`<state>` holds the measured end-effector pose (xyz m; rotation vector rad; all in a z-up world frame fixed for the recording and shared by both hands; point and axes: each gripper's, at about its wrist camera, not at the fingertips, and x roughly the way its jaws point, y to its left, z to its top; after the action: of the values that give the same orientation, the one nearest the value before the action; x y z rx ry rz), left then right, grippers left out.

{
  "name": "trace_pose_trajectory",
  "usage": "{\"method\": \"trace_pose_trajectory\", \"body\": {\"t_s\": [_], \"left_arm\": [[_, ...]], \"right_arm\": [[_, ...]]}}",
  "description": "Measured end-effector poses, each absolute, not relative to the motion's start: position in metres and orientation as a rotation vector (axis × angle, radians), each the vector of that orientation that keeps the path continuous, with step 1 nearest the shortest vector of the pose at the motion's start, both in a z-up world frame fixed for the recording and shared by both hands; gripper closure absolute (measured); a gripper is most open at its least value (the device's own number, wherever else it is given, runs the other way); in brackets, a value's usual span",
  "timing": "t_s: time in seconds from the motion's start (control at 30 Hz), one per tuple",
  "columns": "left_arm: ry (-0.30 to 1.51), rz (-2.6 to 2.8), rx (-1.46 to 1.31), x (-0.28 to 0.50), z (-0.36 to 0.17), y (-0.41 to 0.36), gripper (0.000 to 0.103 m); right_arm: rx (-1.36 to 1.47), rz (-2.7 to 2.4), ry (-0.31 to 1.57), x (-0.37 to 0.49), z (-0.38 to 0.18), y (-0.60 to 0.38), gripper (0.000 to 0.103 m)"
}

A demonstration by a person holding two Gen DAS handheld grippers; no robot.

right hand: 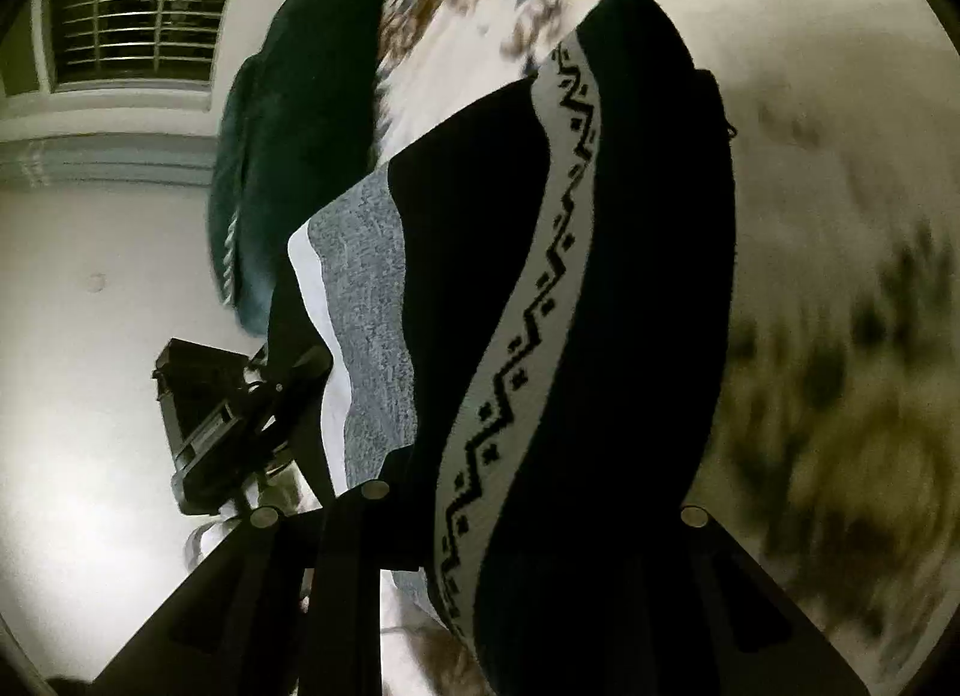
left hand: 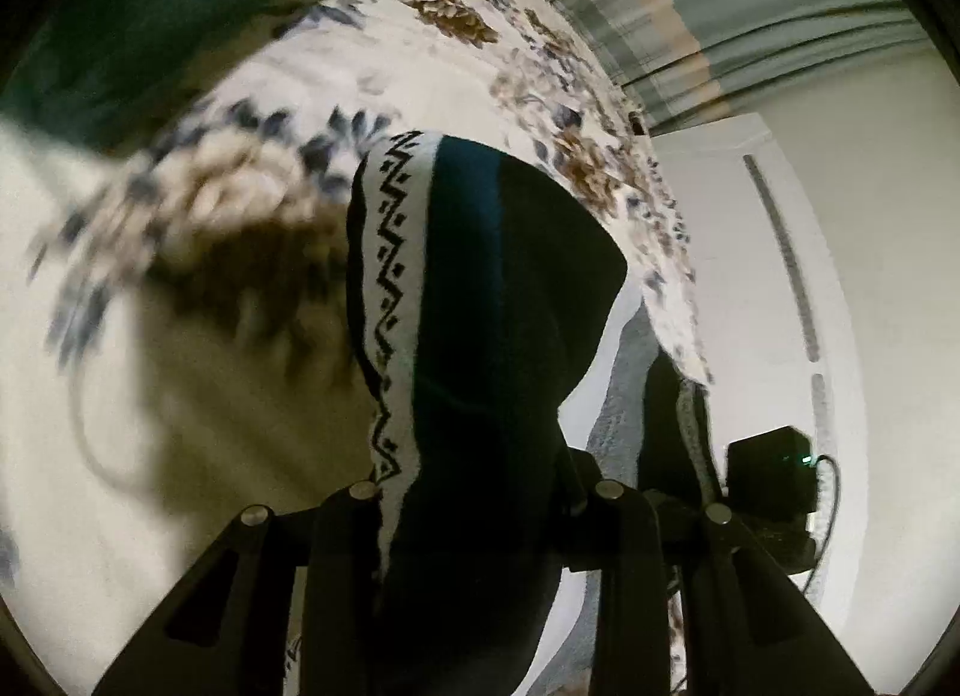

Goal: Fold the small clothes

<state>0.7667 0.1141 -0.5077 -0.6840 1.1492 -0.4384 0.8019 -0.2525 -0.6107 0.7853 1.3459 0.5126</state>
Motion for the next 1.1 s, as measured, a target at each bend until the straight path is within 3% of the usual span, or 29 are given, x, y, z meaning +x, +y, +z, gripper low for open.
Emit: {"method": "trace_pose_trajectory", "body": {"t_s": [0.2, 0.3, 0.33, 0.43, 0.5, 0.57, 0.6, 0.67, 0.87, 1.1], "left_arm": [[1.215, -0.414, -0.65, 0.814, -0.551, 0.113, 0.073], [1.234, -0.416, -0.647, 0.816, -0.557, 0.117, 0.066], [1.244, -0.412, -0.637, 0.816, -0.556, 0.117, 0.061], [1.25, -0.291, -0.485, 0.811, -0.545, 0.112, 0.035], [1.214, -0.243, -0.412, 0.804, -0.534, 0.108, 0.034], [1.182, -0.181, -0.33, 0.795, -0.521, 0.099, 0.034], [1.159, -0.147, -0.279, 0.789, -0.514, 0.094, 0.032], [1.144, -0.099, -0.199, 0.78, -0.504, 0.086, 0.0], [1.088, -0.028, -0.095, 0.742, -0.466, 0.07, 0.0], [1.013, 0.01, -0.063, 0.684, -0.389, 0.054, 0.0]], "right_arm": [[0.715, 0.425, 1.405, 0.852, -0.644, -0.249, 0.079], [0.687, 0.404, 1.433, 0.844, -0.651, -0.282, 0.076], [0.628, 0.381, 1.45, 0.843, -0.649, -0.278, 0.068], [0.439, 0.246, 1.51, 0.858, -0.652, -0.25, 0.022], [0.317, 0.165, 1.494, 0.851, -0.644, -0.24, 0.016], [0.189, 0.05, 1.462, 0.838, -0.634, -0.236, 0.0], [0.119, -0.015, 1.432, 0.83, -0.626, -0.231, 0.0], [0.002, -0.108, 1.378, 0.819, -0.611, -0.217, 0.0], [-0.096, -0.242, 1.239, 0.769, -0.56, -0.213, 0.0], [-0.095, -0.273, 1.146, 0.696, -0.46, -0.21, 0.0]]}}
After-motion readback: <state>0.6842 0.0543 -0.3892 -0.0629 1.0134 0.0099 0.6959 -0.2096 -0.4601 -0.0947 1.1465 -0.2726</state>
